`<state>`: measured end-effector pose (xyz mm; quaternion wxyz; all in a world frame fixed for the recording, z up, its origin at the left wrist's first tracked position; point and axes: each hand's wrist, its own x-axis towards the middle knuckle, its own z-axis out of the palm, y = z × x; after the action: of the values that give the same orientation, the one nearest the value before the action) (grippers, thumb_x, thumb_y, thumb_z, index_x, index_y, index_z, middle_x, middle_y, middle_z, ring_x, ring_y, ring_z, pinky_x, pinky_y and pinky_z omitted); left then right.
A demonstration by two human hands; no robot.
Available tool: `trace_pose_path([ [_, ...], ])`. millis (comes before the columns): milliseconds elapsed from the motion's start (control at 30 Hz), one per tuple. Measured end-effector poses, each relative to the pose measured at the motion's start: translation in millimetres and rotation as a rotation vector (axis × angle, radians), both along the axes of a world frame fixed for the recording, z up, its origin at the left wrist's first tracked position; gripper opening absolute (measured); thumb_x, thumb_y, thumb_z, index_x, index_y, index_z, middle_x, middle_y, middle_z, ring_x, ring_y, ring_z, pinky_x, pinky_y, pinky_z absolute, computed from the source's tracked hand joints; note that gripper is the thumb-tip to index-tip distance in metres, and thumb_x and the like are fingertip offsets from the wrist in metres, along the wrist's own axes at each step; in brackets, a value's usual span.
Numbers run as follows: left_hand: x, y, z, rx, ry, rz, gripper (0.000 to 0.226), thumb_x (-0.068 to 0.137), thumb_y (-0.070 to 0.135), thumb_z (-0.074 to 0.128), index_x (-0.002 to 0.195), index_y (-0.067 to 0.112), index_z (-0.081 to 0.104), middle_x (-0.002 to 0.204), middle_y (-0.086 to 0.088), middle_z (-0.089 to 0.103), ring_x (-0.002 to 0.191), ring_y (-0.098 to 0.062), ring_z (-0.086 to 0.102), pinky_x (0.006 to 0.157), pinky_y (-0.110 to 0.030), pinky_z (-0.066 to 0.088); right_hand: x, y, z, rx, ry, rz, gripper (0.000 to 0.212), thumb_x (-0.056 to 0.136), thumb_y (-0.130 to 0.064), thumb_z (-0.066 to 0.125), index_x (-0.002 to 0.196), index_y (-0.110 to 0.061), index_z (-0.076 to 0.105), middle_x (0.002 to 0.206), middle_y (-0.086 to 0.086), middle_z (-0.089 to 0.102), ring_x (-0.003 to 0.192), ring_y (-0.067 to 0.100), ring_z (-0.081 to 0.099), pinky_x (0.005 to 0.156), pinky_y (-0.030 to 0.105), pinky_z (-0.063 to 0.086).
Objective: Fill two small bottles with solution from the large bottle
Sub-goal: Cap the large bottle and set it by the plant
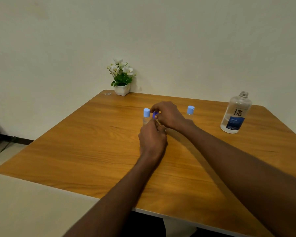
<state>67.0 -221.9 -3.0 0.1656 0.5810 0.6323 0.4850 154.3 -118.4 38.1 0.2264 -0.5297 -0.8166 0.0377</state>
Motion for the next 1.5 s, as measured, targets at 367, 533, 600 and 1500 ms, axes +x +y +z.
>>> trace_pose_path([
  [367,11.0,-7.4,12.3,0.282,-0.119,-0.174,0.013,0.101,0.027,0.068,0.089,0.02,0.067,0.078,0.009,0.066,0.077,-0.008,0.062,0.066,-0.013,0.045,77.9,-75.8,28.6,0.444,0.628,0.024,0.021,0.093,-0.026,0.078,0.11,-0.015,0.073,0.101,-0.006,0.073,0.086,0.008,0.067,0.069,0.013,0.049],
  [533,65.8,-9.2,46.6,0.473,-0.18,-0.328,0.013,0.103,0.024,0.065,0.092,0.018,0.067,0.082,0.009,0.068,0.079,-0.012,0.065,0.062,-0.02,0.046,140.4,-82.0,47.9,0.681,0.822,-0.104,0.02,0.102,-0.023,0.067,0.119,-0.017,0.074,0.112,-0.003,0.069,0.09,0.01,0.066,0.064,0.015,0.048],
  [600,99.0,-4.0,54.8,0.494,-0.188,-0.417,0.011,0.103,0.023,0.065,0.095,0.016,0.067,0.084,0.009,0.068,0.081,-0.011,0.065,0.062,-0.024,0.049,166.7,-77.6,52.5,0.73,0.867,-0.172,0.021,0.101,-0.025,0.068,0.118,-0.017,0.075,0.112,-0.003,0.069,0.091,0.007,0.065,0.066,0.015,0.048],
  [1500,226.6,75.9,0.5,0.096,-0.343,-0.585,0.073,0.084,0.028,0.086,0.146,0.029,0.047,0.136,0.008,0.063,0.123,-0.014,0.063,0.097,-0.033,0.06,242.8,-45.1,16.2,0.461,1.051,-0.252,0.029,0.093,-0.017,0.076,0.123,-0.017,0.076,0.117,-0.008,0.076,0.108,0.008,0.072,0.088,0.024,0.059],
])
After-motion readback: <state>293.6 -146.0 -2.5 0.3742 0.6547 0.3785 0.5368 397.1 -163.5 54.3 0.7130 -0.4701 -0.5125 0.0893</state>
